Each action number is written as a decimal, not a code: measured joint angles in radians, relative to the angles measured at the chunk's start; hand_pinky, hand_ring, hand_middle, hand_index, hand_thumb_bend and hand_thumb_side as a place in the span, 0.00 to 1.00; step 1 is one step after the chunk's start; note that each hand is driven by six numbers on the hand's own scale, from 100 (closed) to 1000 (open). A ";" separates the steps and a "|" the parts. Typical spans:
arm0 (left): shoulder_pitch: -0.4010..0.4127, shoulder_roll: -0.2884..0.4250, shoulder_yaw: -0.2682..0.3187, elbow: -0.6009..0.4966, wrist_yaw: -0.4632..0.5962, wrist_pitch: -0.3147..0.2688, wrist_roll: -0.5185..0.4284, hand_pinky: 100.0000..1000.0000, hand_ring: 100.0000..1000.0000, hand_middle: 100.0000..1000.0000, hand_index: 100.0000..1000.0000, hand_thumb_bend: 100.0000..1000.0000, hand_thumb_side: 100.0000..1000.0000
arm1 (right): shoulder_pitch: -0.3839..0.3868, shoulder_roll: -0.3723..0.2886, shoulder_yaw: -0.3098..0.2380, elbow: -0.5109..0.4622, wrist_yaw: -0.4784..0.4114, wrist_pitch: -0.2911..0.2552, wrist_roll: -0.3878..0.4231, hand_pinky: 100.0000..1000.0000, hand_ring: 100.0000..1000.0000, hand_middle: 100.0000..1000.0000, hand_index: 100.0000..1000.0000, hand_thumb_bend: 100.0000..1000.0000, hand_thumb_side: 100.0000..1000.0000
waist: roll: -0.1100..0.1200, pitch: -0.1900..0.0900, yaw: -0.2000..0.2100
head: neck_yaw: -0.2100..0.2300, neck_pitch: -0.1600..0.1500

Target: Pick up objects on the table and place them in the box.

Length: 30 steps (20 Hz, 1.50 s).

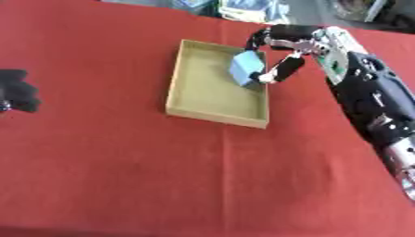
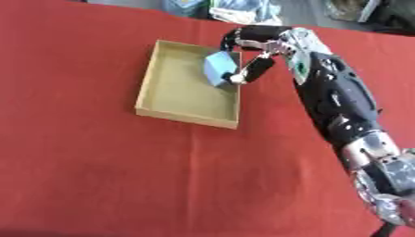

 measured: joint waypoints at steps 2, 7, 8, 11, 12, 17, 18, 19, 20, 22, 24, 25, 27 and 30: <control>0.000 -0.002 0.000 0.000 0.000 0.000 0.000 0.61 0.59 0.57 0.78 0.00 0.77 | 0.000 0.003 0.000 0.000 0.016 -0.002 -0.021 0.77 0.77 0.78 1.00 0.27 0.52 | 0.000 0.000 -0.002 | -0.001 0.000; 0.004 -0.002 0.000 0.000 0.000 0.000 0.000 0.61 0.59 0.57 0.78 0.00 0.77 | 0.000 0.006 0.010 -0.023 0.014 -0.015 -0.057 0.77 0.77 0.79 1.00 0.34 0.55 | 0.003 -0.003 -0.013 | 0.000 0.000; 0.005 -0.002 0.000 0.000 0.000 0.000 0.000 0.61 0.59 0.57 0.78 0.00 0.77 | 0.000 0.005 0.014 -0.033 0.007 -0.018 -0.059 0.77 0.77 0.79 1.00 0.35 0.54 | 0.003 -0.005 -0.015 | 0.000 0.000; 0.008 -0.002 0.000 0.001 0.000 0.001 0.000 0.61 0.59 0.57 0.78 0.00 0.77 | 0.002 -0.005 0.028 -0.075 -0.029 -0.034 -0.058 0.77 0.77 0.78 1.00 0.33 0.53 | 0.005 -0.012 -0.028 | 0.005 0.000; 0.011 -0.002 0.000 0.001 0.000 0.001 0.001 0.61 0.59 0.57 0.78 0.00 0.77 | 0.005 -0.011 0.033 -0.091 -0.051 -0.040 -0.055 0.76 0.75 0.77 1.00 0.29 0.50 | 0.006 -0.014 -0.034 | 0.009 0.000; 0.028 -0.002 0.009 0.002 0.000 0.002 0.009 0.61 0.60 0.57 0.78 0.00 0.77 | 0.064 -0.072 0.070 -0.213 -0.285 -0.073 -0.034 0.77 0.73 0.75 1.00 0.07 0.43 | 0.017 -0.026 -0.085 | 0.041 0.002; 0.032 -0.002 0.012 0.002 -0.001 0.002 0.011 0.61 0.60 0.57 0.78 0.00 0.77 | 0.086 -0.090 0.078 -0.251 -0.354 -0.073 -0.026 0.77 0.73 0.76 1.00 0.04 0.40 | 0.020 -0.027 -0.098 | 0.049 0.002; 0.035 -0.002 0.014 0.002 -0.002 0.002 0.015 0.61 0.60 0.57 0.78 0.00 0.77 | 0.109 -0.110 0.082 -0.295 -0.425 -0.067 -0.018 0.77 0.73 0.75 1.00 0.03 0.39 | 0.022 -0.028 -0.111 | 0.057 0.003; 0.037 -0.002 0.018 0.002 -0.002 0.002 0.018 0.61 0.60 0.57 0.78 0.00 0.77 | 0.134 -0.129 0.085 -0.345 -0.497 -0.058 -0.008 0.76 0.73 0.76 1.00 0.01 0.36 | 0.024 -0.028 -0.122 | 0.064 0.004; 0.041 -0.002 0.022 0.002 -0.003 0.002 0.024 0.61 0.60 0.57 0.78 0.00 0.77 | 0.191 -0.165 0.082 -0.456 -0.631 -0.035 0.012 0.76 0.73 0.75 1.00 0.00 0.32 | 0.027 -0.028 -0.141 | 0.076 0.007; 0.042 -0.002 0.027 0.002 -0.005 0.003 0.029 0.61 0.60 0.57 0.78 0.00 0.77 | 0.254 -0.196 0.064 -0.571 -0.747 -0.002 0.021 0.76 0.72 0.75 1.00 0.00 0.31 | 0.031 -0.028 -0.157 | 0.088 0.008; 0.042 -0.002 0.029 0.002 -0.005 0.003 0.033 0.61 0.60 0.57 0.78 0.00 0.77 | 0.290 -0.209 0.051 -0.629 -0.800 0.021 0.018 0.75 0.71 0.74 1.00 0.00 0.31 | 0.034 -0.028 -0.164 | 0.093 0.009; 0.046 -0.002 0.032 0.002 -0.006 0.004 0.038 0.61 0.60 0.57 0.78 0.00 0.77 | 0.358 -0.218 0.021 -0.725 -0.883 0.066 0.000 0.75 0.70 0.74 1.00 0.00 0.31 | 0.040 -0.028 -0.176 | 0.102 0.010; 0.049 -0.002 0.038 0.002 -0.010 0.005 0.047 0.61 0.60 0.57 0.78 0.00 0.78 | 0.460 -0.204 -0.031 -0.850 -0.974 0.140 -0.056 0.73 0.69 0.73 0.98 0.00 0.33 | 0.048 -0.023 -0.201 | 0.117 0.010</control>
